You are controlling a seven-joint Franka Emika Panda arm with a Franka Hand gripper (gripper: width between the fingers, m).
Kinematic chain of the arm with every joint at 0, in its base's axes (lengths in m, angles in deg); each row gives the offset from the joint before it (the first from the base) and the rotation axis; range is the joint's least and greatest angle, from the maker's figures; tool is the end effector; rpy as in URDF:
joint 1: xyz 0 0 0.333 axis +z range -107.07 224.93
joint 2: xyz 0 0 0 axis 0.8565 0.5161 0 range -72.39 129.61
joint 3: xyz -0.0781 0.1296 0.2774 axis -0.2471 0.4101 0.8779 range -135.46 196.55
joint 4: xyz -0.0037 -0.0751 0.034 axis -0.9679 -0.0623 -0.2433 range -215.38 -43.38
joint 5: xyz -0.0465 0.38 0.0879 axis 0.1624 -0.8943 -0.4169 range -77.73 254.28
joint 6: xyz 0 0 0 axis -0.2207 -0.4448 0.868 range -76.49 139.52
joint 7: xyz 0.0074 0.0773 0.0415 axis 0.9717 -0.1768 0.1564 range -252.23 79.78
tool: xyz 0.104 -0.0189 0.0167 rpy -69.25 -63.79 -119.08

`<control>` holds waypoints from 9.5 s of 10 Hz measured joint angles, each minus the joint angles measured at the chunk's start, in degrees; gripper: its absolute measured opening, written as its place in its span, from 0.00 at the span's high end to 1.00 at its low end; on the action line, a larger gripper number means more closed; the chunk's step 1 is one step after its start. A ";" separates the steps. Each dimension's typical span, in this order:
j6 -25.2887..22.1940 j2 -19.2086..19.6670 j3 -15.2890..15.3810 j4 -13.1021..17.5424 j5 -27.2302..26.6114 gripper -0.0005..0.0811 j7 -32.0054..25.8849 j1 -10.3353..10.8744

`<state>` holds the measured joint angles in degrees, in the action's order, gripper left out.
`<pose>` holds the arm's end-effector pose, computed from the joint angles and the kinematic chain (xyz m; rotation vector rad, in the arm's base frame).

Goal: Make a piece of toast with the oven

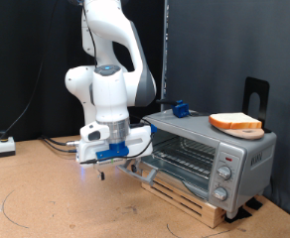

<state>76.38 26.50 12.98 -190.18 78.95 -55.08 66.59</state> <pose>0.4272 -0.0781 0.2635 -2.7657 1.2652 -0.0532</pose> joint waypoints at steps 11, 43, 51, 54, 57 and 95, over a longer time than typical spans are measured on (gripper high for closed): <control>10.76 16.12 -0.80 2.10 3.69 0.00 3.61 -1.03; -63.94 -16.82 2.53 10.44 -32.87 0.00 -74.08 -11.93; -71.54 -31.01 7.76 12.15 -26.81 0.00 -97.03 -9.98; -74.01 -35.66 9.30 12.42 -28.69 0.00 -88.96 -10.00; -69.30 -37.30 10.68 10.71 -29.35 0.00 -94.36 -9.79; -31.00 -43.20 48.24 -13.56 -44.11 0.45 -84.18 -9.43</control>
<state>45.38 -16.70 61.22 -203.75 34.84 -139.26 57.16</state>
